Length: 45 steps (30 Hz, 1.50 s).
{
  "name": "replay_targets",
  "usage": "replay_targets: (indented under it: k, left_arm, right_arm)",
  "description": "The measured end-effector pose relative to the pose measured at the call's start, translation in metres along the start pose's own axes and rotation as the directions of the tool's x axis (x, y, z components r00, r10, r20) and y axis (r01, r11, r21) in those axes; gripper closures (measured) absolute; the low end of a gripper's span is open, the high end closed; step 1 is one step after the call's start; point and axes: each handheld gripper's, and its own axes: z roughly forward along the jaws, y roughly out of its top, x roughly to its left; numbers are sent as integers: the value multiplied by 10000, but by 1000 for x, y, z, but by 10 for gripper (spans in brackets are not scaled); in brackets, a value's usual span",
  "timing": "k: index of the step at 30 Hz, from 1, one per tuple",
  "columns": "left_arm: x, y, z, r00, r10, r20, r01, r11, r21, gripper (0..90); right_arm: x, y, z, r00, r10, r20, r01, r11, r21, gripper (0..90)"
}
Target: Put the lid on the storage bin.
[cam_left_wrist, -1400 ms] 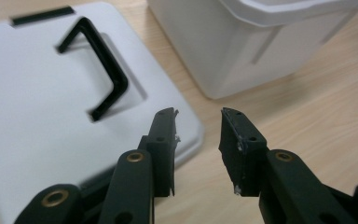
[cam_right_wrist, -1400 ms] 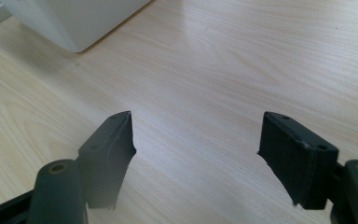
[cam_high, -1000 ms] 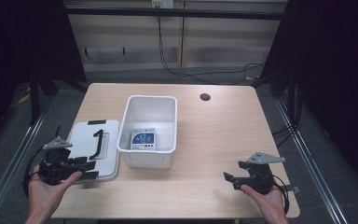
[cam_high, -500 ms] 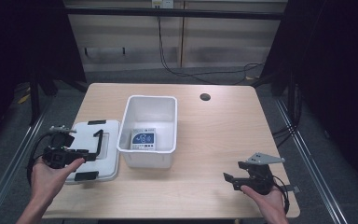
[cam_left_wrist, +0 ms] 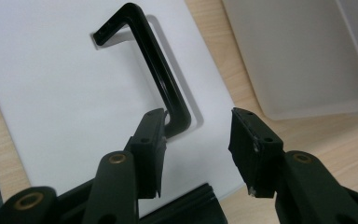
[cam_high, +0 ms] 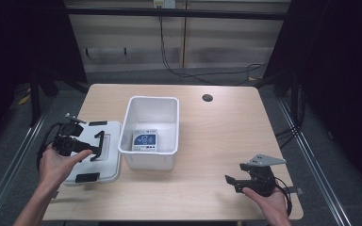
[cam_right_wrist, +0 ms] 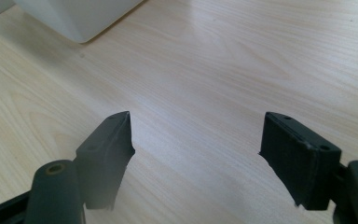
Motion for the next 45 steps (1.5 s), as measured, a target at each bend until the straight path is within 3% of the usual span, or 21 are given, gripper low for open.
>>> replay_targets:
  k: [8,16,17,18,23,27,29,32,35,40,43,45]
  left_arm:
    - [3,20,12,9980,-460,-441,487,9969,623,548]
    - [3,33,25,9963,-711,-475,766,9889,1275,508]
    - [3,38,29,9939,-714,-840,827,9868,1393,508]
    - [3,38,29,9939,-714,-840,827,9868,1393,506]
    - [3,46,39,9903,-788,-1145,1000,9762,1923,503]
    - [2,50,45,9884,-785,-1300,1041,9736,2032,506]
    - [1,53,50,9848,-854,-1514,1195,9652,2325,514]
    - [1,56,54,9822,-911,-1640,1309,9590,2513,519]
    - [1,58,60,9810,-774,-1779,1277,9480,2916,518]
    - [2,60,63,9798,-788,-1840,1323,9448,2998,528]
    - [-1,61,64,9815,-740,-1767,1280,9396,3174,581]
    - [-1,61,65,9828,-752,-1688,1263,9401,3167,602]
  right_arm:
    - [-2,-2,1,9999,-17,-108,19,9999,133,244]
    - [-1,-1,3,9999,-29,-101,32,9997,240,244]
    - [-2,-2,3,10000,63,-75,-61,9997,256,244]
    - [-2,-2,3,9999,64,-83,-61,9997,251,244]
    - [-2,-2,3,9999,45,-108,-42,9996,284,244]
    - [-1,-2,3,9999,35,-131,-31,9995,314,244]
    - [-1,-2,3,9999,48,-145,-43,9995,314,242]
    - [-2,-2,4,9999,46,-151,-40,9994,334,240]
    - [-1,-2,4,9999,11,-152,-6,9993,363,239]
    - [-1,-2,5,9999,-32,-162,39,9992,410,239]
    - [-1,-3,5,9998,7,-182,1,9990,443,239]
    - [-1,-3,5,9999,18,-172,-10,9989,472,239]
